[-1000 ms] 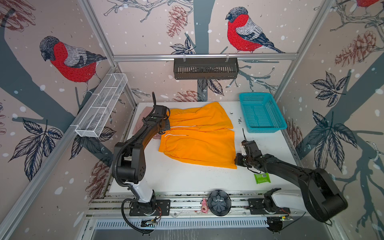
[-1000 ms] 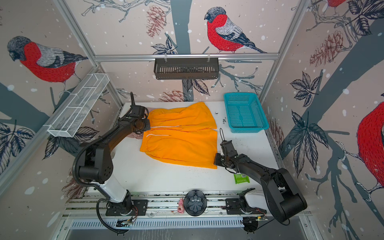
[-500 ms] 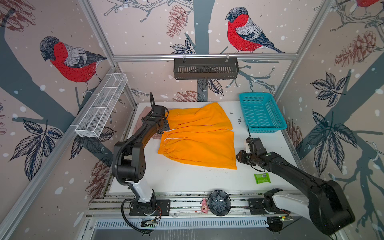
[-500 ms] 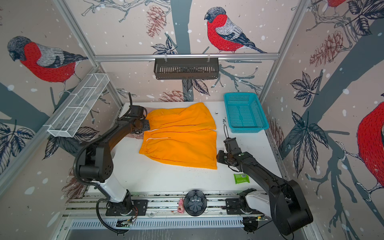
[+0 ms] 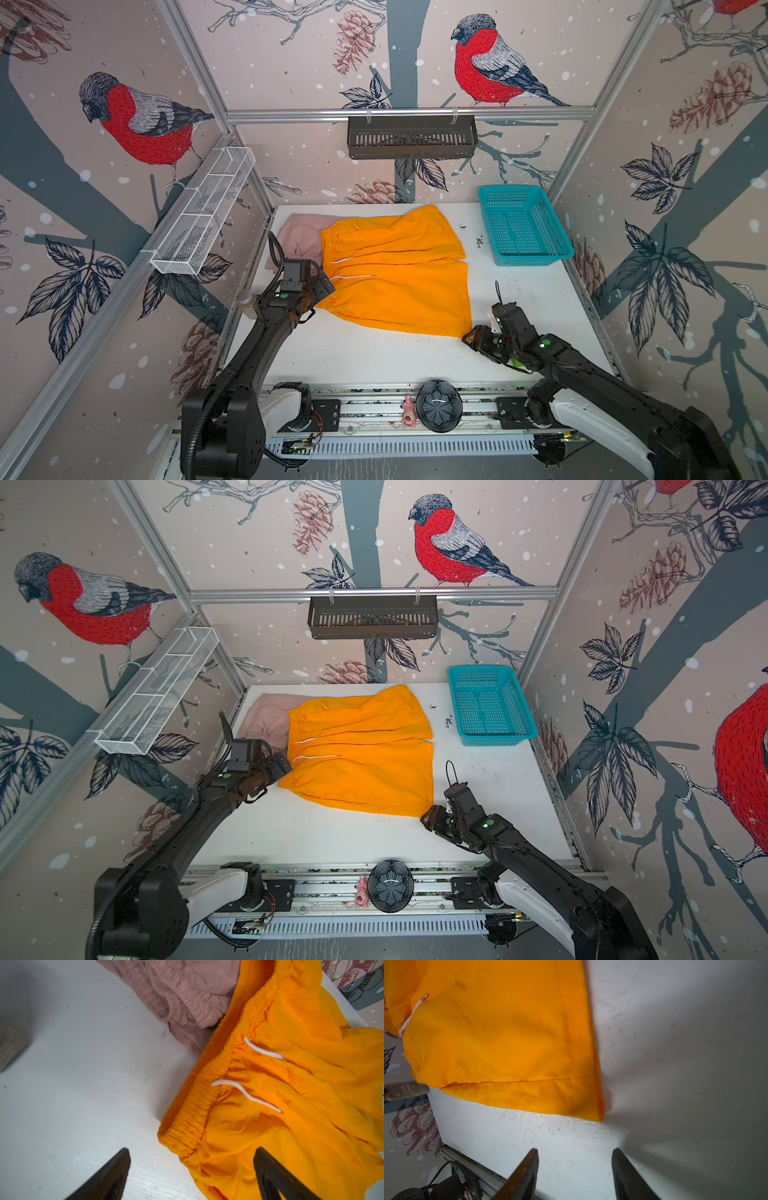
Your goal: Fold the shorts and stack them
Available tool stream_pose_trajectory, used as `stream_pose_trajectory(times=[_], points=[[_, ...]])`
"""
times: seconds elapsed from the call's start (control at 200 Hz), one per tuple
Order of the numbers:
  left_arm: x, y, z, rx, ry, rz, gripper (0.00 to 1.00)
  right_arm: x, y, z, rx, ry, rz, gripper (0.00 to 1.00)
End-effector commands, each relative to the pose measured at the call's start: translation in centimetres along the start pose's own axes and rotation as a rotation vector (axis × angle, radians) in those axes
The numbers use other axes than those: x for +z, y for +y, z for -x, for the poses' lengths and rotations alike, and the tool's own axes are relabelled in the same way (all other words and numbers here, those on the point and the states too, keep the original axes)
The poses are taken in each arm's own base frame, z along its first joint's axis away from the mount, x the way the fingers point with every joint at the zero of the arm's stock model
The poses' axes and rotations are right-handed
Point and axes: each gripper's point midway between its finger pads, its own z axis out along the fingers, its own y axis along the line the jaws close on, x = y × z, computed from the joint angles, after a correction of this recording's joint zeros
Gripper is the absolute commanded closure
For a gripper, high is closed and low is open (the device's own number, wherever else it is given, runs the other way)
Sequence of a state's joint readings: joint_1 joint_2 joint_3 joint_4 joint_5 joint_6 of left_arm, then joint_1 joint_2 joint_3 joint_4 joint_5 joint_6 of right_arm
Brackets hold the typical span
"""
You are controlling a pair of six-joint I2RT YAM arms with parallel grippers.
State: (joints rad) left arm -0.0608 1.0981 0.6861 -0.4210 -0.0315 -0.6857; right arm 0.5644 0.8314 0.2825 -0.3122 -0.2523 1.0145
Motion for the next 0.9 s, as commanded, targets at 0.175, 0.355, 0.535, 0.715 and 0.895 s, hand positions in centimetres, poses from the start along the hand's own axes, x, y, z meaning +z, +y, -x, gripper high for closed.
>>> stream_pose_trajectory(times=[0.175,0.355,0.535,0.715,0.895], points=[[0.2,0.4,-1.3,-0.145,-0.049,-0.089,0.03,1.4,-0.7,1.6,0.133,-0.142,0.046,0.35],[1.9,0.6,-3.4,-0.183,0.008,-0.134,0.03,2.1,-1.2,1.7,0.11,-0.139,0.022,0.47],[2.6,1.3,-3.6,-0.196,-0.008,-0.115,0.03,1.7,-1.2,2.4,0.063,-0.169,-0.007,0.87],[2.9,1.2,-3.0,-0.221,-0.065,-0.154,0.07,1.4,-1.1,2.6,0.039,-0.18,-0.014,0.92],[3.7,0.9,-3.1,-0.22,-0.064,-0.172,0.14,1.5,-0.9,2.5,0.028,-0.17,-0.008,0.94]])
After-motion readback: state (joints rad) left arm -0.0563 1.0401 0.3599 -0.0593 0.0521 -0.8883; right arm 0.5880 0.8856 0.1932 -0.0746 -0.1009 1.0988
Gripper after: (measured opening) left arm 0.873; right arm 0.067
